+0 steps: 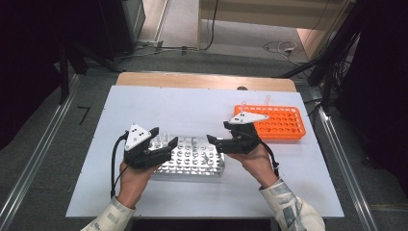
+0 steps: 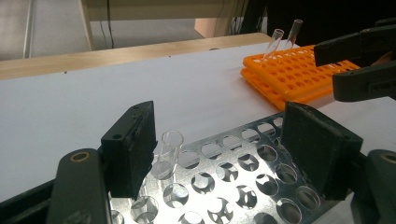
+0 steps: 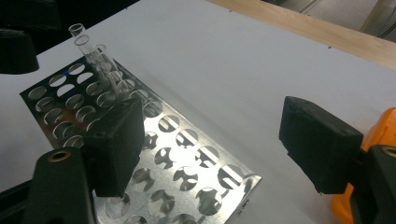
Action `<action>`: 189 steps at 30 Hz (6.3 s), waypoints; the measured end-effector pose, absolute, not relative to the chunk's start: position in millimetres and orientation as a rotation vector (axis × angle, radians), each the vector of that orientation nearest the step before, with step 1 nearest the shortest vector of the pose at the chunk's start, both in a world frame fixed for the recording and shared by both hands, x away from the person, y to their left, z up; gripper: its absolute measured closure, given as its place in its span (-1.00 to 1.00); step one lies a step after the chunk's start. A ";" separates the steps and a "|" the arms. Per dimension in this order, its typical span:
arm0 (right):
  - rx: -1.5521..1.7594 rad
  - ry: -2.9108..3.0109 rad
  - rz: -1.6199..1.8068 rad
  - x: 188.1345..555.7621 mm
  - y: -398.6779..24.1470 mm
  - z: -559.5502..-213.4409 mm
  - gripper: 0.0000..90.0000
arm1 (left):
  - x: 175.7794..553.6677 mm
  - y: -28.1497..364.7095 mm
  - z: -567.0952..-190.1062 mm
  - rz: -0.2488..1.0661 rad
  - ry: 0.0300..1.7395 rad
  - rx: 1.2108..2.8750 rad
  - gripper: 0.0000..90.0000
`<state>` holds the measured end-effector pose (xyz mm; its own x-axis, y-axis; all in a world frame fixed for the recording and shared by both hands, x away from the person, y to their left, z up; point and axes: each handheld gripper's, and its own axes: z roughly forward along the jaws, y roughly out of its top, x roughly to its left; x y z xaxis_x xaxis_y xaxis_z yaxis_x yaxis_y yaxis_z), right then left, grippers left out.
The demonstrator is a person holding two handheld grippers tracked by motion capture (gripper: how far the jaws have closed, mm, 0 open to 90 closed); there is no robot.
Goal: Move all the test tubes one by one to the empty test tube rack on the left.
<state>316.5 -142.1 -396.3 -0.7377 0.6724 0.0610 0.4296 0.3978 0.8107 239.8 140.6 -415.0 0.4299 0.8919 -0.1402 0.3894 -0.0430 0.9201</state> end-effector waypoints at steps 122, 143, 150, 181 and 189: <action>0.976 2.220 1.222 333.6 -182.0 -396.7 0.62 | 235.6 144.9 -411.3 0.636 1.173 1.617 -0.59; 0.704 2.451 1.314 285.3 -106.6 -398.2 0.62 | 221.9 121.6 -394.5 0.569 0.997 1.657 -0.23; 0.647 2.492 1.307 280.5 -87.4 -404.7 0.62 | 219.1 114.3 -391.2 0.531 0.931 1.669 0.06; 0.614 2.505 1.348 276.4 -77.2 -399.7 -0.02 | 229.5 110.5 -390.7 0.603 0.934 1.715 0.68; 0.709 2.471 1.339 289.3 -99.0 -399.4 -0.40 | 242.2 119.3 -389.4 0.650 0.984 1.667 0.68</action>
<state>289.3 -99.0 -399.4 -0.8527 0.5221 0.0174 0.2996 0.4616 0.8350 242.2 119.3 -389.4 0.5151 0.8556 -0.0517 0.2885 -0.1162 0.9504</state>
